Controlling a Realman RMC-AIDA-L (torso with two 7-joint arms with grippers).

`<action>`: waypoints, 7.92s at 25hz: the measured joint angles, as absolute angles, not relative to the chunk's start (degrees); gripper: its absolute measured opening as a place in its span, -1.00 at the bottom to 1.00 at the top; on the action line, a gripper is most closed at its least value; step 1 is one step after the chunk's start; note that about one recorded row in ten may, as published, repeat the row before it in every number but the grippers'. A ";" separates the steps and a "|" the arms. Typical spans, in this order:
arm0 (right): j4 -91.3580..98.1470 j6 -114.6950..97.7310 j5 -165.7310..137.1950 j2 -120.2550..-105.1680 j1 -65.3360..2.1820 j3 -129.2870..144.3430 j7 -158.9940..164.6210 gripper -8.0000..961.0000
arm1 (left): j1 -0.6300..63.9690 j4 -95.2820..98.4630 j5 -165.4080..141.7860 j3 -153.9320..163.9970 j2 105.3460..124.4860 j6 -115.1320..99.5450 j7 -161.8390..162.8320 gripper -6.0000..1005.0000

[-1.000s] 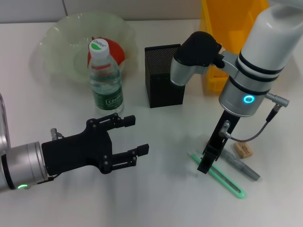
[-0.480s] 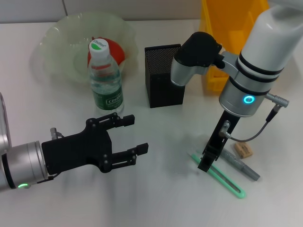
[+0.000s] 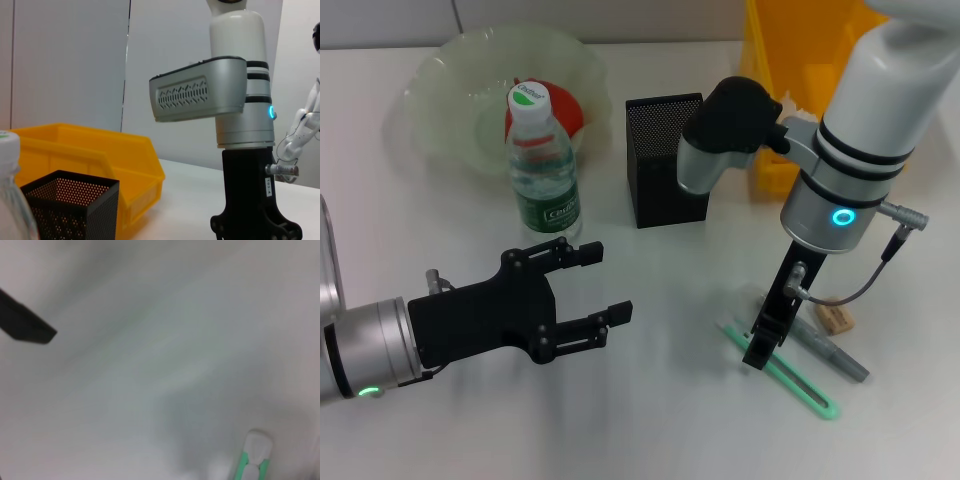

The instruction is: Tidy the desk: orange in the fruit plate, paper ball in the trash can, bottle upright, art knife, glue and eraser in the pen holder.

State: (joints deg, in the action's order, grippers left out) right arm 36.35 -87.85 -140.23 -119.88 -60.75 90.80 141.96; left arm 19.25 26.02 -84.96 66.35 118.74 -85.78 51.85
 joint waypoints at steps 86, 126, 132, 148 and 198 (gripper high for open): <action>43.12 -85.41 -137.36 -119.89 -56.94 98.32 142.20 -0.56 | 20.48 24.70 -84.20 66.35 118.83 -84.90 51.06 0.50; 50.94 -83.20 -75.92 -119.12 -24.47 55.67 88.18 -0.60 | 20.48 24.61 -82.10 66.23 118.83 -84.49 50.36 0.50; 35.05 -83.21 -73.18 -119.17 -29.68 55.58 71.21 -0.60 | 20.67 24.61 -81.91 66.26 118.94 -84.18 50.36 0.50; 22.48 -73.17 -73.55 -119.52 -37.13 59.54 55.64 -0.60 | 20.87 24.61 -81.91 66.58 119.00 -84.17 50.35 0.50; 71.70 -116.04 -151.32 -117.29 -47.42 59.29 149.42 -0.40 | 21.09 23.78 -81.92 66.88 119.00 -84.87 49.83 0.50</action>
State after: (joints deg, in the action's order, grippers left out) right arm 71.70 -116.04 -151.32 -117.29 -47.42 59.29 149.42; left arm 21.09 23.78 -81.92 66.88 119.00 -84.87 49.83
